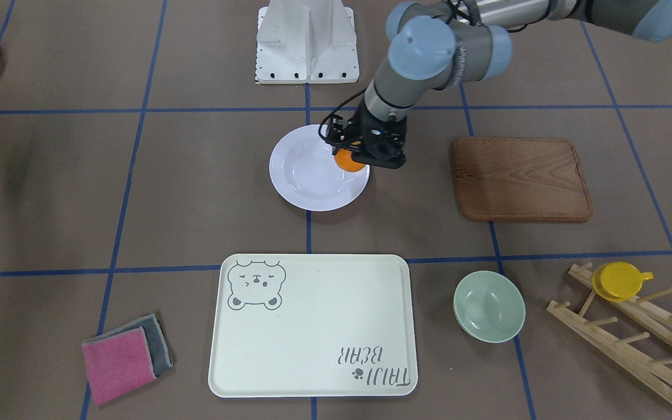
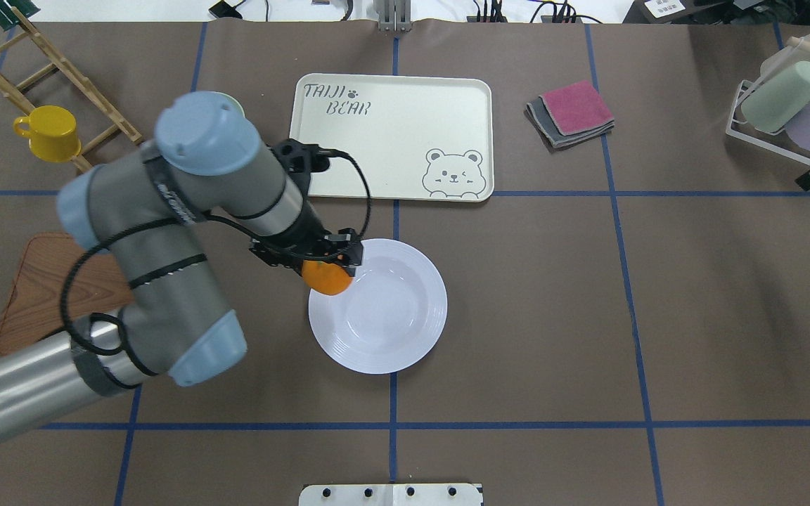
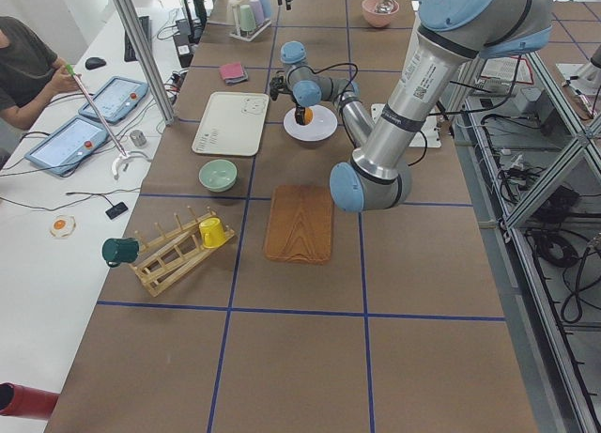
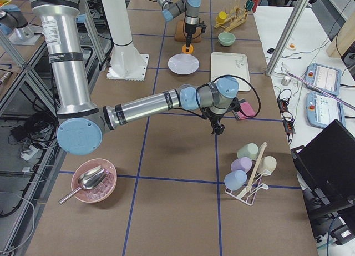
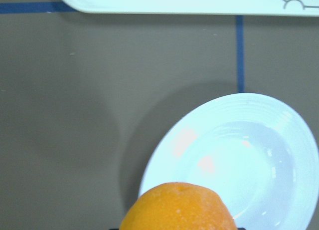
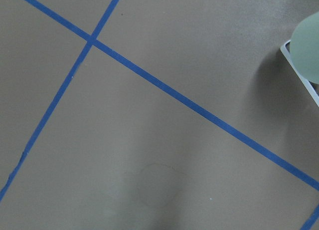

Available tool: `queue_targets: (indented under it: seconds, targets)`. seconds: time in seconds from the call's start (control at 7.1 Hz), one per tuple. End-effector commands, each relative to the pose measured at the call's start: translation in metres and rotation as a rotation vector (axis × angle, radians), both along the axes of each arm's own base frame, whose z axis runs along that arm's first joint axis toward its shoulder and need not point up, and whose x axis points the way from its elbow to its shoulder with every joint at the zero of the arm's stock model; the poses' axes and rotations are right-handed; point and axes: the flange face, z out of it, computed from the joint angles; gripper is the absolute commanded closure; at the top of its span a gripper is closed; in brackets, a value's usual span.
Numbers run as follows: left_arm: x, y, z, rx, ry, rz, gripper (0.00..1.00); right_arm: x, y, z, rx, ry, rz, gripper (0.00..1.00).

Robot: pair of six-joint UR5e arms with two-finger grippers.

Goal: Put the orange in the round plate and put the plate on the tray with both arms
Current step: 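Carry the orange with the left gripper and lower it onto the white plate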

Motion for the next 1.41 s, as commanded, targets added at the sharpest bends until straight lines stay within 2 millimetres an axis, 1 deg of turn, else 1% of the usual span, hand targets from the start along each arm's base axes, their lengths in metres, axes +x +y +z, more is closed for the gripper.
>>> queue_targets:
  seconds: [0.0, 0.14, 0.28, 0.42, 0.85, 1.13, 1.27]
  targets:
    - [0.066, 0.038, -0.003, 0.040, -0.065, -0.012, 1.00, -0.021, -0.006, -0.013, -0.013, 0.000, -0.006, 0.00]
    - [0.069, 0.039, 0.004, 0.043, -0.080, -0.019, 1.00, -0.030, -0.006, -0.015, -0.018, -0.001, -0.012, 0.00]
    - [0.072, 0.039, 0.007, 0.042, -0.088, -0.018, 1.00, -0.036, -0.006, -0.017, -0.015, -0.001, -0.022, 0.00]
    - [0.073, 0.038, 0.011, 0.039, -0.094, -0.017, 1.00, -0.038, -0.005, -0.017, -0.015, -0.001, -0.026, 0.00]
    - [0.077, 0.034, 0.012, 0.058, -0.107, -0.031, 1.00, -0.047, -0.003, -0.016, -0.017, -0.001, -0.042, 0.00]
    - [0.086, 0.026, 0.012, 0.068, -0.125, -0.050, 1.00, -0.050, -0.002, -0.016, -0.017, -0.001, -0.049, 0.00]
    - [0.088, 0.025, 0.015, 0.064, -0.132, -0.048, 0.69, -0.055, -0.001, -0.016, -0.016, 0.001, -0.057, 0.00]
